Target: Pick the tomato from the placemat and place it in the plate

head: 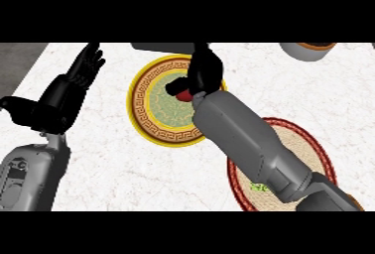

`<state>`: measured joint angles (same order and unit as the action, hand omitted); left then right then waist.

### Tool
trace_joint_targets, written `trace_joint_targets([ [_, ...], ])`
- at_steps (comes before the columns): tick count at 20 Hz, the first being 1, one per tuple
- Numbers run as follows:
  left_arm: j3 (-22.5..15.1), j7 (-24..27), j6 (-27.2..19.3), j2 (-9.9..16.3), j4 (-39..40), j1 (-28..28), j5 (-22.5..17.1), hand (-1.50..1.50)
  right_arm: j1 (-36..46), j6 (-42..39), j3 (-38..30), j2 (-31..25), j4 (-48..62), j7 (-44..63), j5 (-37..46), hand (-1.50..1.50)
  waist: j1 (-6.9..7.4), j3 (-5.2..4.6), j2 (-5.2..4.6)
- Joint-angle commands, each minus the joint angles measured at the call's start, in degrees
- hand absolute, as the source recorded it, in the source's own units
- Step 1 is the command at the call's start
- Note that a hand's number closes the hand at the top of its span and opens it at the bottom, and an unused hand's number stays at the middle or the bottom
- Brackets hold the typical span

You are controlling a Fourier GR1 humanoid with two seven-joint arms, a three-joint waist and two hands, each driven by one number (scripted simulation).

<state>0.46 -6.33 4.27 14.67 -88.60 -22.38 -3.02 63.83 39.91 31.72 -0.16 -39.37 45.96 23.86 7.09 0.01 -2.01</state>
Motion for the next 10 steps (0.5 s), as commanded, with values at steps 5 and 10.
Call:
trace_joint_targets([
  [5, 0.6, -1.1, -0.5, -0.2, 0.2, -0.9, 0.0, 0.00, 0.5, 17.4, -2.3, 0.2, -0.5, -8.3, -6.5, -1.50, -0.73, 0.06, 0.40],
  [10, 0.7, 0.7, -0.4, 0.4, -1.9, 4.9, 1.0, 0.00, -1.4, 22.0, -4.1, 0.1, -2.4, -14.3, -12.9, -1.50, -2.10, 0.02, 1.02],
])
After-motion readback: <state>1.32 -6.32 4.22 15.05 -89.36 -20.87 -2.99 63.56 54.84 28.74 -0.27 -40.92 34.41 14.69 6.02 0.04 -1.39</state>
